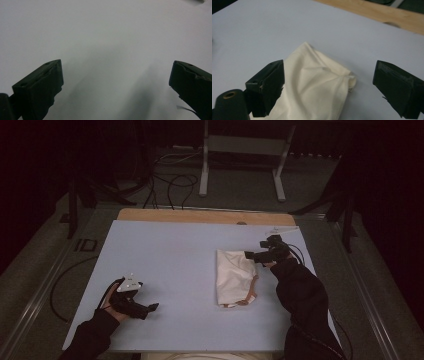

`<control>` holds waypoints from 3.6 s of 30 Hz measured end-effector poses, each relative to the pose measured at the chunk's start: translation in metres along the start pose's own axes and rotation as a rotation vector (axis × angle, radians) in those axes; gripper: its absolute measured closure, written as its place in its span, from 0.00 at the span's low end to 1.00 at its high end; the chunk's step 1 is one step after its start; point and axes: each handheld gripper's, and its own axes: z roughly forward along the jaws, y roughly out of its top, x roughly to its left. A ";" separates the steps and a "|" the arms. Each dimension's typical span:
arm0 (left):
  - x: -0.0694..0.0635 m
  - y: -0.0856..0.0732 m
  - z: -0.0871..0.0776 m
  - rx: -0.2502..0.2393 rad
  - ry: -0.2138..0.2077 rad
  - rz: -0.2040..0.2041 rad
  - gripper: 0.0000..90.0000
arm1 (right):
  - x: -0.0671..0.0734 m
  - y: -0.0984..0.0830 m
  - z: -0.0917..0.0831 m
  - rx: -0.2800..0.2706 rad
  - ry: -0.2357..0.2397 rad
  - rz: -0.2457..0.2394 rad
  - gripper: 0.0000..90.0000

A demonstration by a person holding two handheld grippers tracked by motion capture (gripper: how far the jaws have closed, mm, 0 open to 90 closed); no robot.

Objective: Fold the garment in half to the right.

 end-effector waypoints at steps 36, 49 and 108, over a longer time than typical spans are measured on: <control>0.000 0.002 0.001 -0.018 -0.010 -0.009 0.00 | -0.014 -0.015 0.042 0.153 -0.019 -0.011 0.99; -0.001 0.002 0.001 -0.016 -0.012 -0.003 0.00 | 0.009 0.017 0.006 -0.029 -0.080 -0.120 0.99; -0.002 0.003 0.000 -0.023 -0.007 0.005 0.00 | -0.030 -0.026 0.035 0.131 -0.190 0.003 0.61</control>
